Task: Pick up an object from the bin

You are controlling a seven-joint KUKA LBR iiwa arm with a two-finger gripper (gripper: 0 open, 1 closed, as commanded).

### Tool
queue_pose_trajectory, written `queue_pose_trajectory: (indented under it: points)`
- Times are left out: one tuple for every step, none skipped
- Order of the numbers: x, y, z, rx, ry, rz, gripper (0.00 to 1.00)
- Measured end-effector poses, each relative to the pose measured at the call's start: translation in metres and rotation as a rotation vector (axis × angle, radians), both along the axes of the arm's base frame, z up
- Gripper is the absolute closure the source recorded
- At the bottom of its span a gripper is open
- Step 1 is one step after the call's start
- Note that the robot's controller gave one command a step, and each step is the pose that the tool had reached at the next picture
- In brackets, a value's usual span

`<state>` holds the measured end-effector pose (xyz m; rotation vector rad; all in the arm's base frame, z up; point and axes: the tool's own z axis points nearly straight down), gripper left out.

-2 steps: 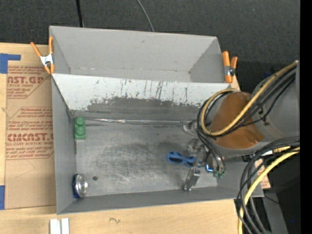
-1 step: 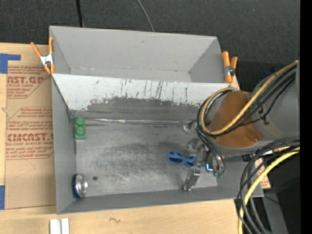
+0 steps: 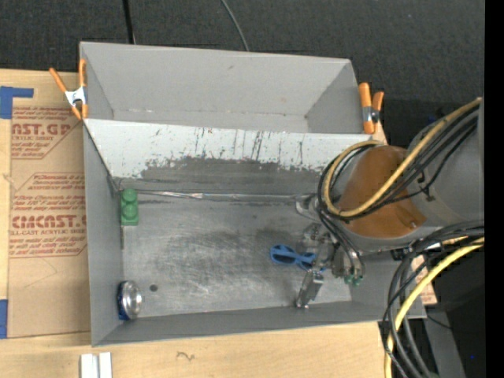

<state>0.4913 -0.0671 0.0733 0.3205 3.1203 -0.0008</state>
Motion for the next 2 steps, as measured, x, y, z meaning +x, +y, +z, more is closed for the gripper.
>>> queue_pose_trajectory:
  points:
    - [0.0008, 0.0000, 0.0001, 0.000, 0.001, 0.000, 0.00]
    - [0.0007, 0.0002, 0.0001, 0.000, 0.002, 0.000, 1.00]
